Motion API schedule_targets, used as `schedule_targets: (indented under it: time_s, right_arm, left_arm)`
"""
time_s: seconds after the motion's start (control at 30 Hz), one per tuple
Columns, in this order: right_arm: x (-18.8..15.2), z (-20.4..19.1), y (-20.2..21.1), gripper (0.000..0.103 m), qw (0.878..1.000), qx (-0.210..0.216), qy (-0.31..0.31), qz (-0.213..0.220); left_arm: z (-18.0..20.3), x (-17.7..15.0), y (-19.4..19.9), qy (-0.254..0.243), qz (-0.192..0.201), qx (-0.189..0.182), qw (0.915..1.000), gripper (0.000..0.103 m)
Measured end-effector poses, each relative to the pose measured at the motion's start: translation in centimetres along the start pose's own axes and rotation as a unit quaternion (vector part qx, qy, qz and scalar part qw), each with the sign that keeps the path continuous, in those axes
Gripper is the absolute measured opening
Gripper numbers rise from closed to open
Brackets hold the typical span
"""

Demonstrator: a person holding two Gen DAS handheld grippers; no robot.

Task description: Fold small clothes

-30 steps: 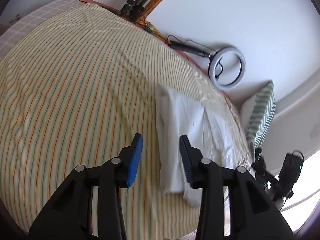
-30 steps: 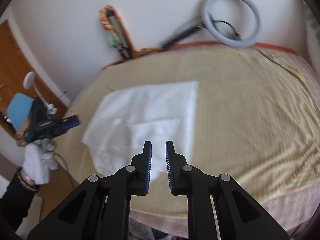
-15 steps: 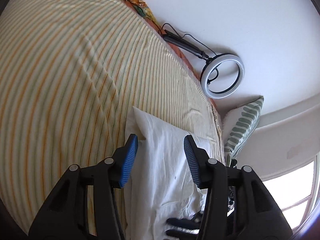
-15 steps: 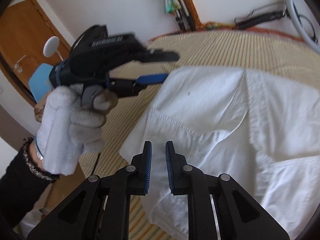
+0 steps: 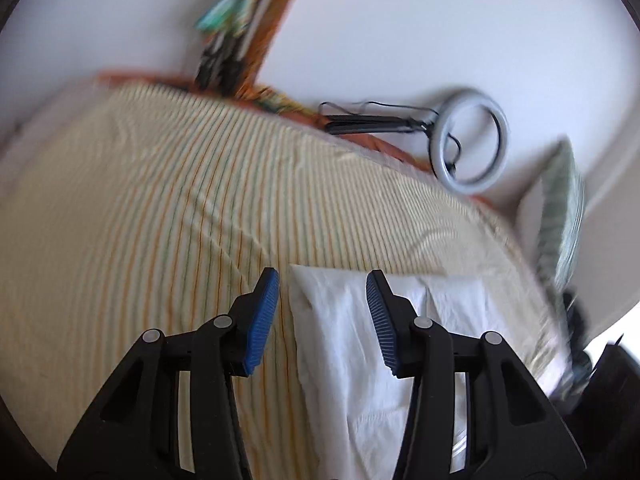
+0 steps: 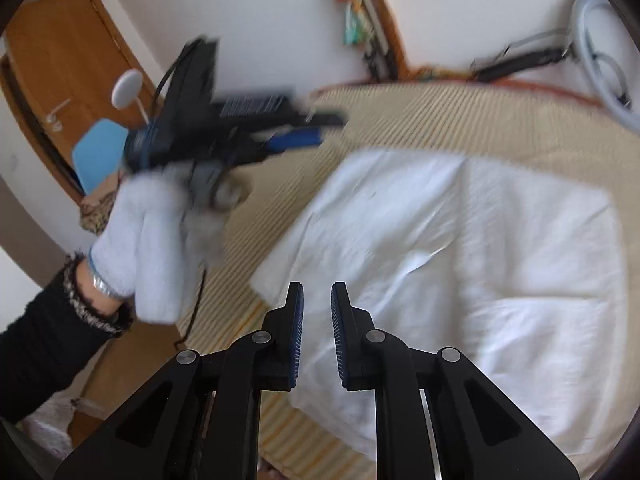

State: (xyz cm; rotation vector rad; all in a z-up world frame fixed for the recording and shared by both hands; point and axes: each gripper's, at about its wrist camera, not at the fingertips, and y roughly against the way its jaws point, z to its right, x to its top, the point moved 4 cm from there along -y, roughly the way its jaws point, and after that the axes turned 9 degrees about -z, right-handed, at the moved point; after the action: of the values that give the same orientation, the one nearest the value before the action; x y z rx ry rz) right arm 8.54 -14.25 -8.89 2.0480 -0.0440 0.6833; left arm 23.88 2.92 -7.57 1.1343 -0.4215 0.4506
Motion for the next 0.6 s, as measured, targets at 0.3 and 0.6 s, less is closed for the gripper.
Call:
schedule_targets:
  time_s: [0.3,0.6]
  right_arm:
    - [2.1,11.7,5.4,0.014,0.984,-0.128,-0.114,0.047]
    - [2.1,15.3,-0.2,0.014,0.978,-0.167,-0.12,-0.017]
  left_arm:
    - [3.6,-1.2,-2.7,-0.081,-0.021,0.038,0.9957,0.047]
    - [0.8,-2.9,-6.8,-0.067,-0.056,0.079,0.9931,0.043]
